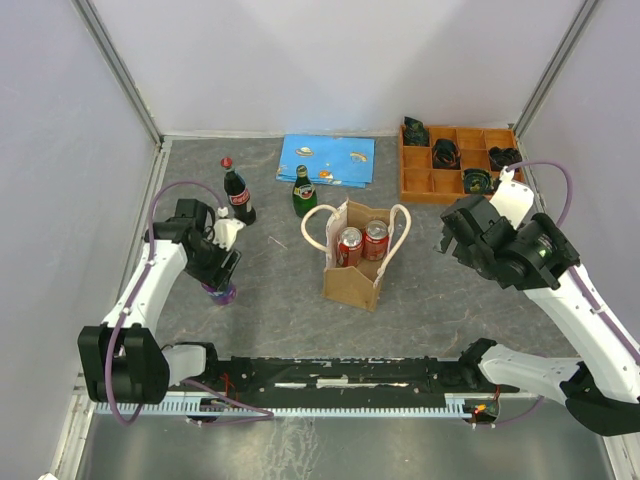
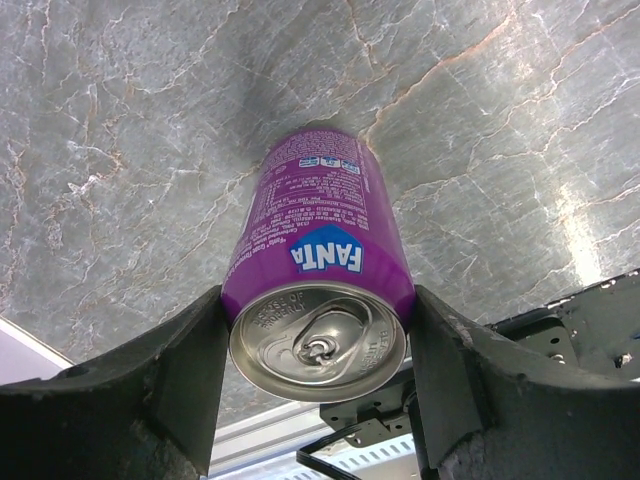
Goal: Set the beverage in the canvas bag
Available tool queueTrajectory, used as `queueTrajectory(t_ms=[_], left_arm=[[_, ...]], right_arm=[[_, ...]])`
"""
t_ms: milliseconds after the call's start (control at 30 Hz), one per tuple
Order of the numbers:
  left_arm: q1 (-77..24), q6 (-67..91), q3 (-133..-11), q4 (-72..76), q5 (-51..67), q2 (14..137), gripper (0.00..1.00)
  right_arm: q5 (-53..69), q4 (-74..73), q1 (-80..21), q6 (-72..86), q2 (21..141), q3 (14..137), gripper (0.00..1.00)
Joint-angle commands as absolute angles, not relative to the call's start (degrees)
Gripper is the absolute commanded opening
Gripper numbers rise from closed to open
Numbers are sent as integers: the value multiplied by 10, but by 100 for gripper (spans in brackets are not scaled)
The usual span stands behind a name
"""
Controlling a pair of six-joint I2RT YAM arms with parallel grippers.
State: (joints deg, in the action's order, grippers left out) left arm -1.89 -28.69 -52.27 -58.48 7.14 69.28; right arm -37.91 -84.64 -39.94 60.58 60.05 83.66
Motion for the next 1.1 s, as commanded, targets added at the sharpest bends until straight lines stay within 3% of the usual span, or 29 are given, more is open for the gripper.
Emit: queueTrajectory(t_ms=[0,300,600,833,1067], left_arm=[[-20,-312,-560,-610,102,696,5],[-20,-308,-803,-684,269,709,3],[-35,-131,-935,-505,425,707,3],[-211,-49,-937,-370,344,747,3],[-357,-62,-934,-336,264,826,3]], right_arm=[[-386,-840,-397,607,593,850,99],[-383,-835,-397,610,590,842,99],[-383,-833,-397,609,588,841,99],[-375,-828,-396,608,591,844,99],[-375,-838,-397,612,584,849,99]])
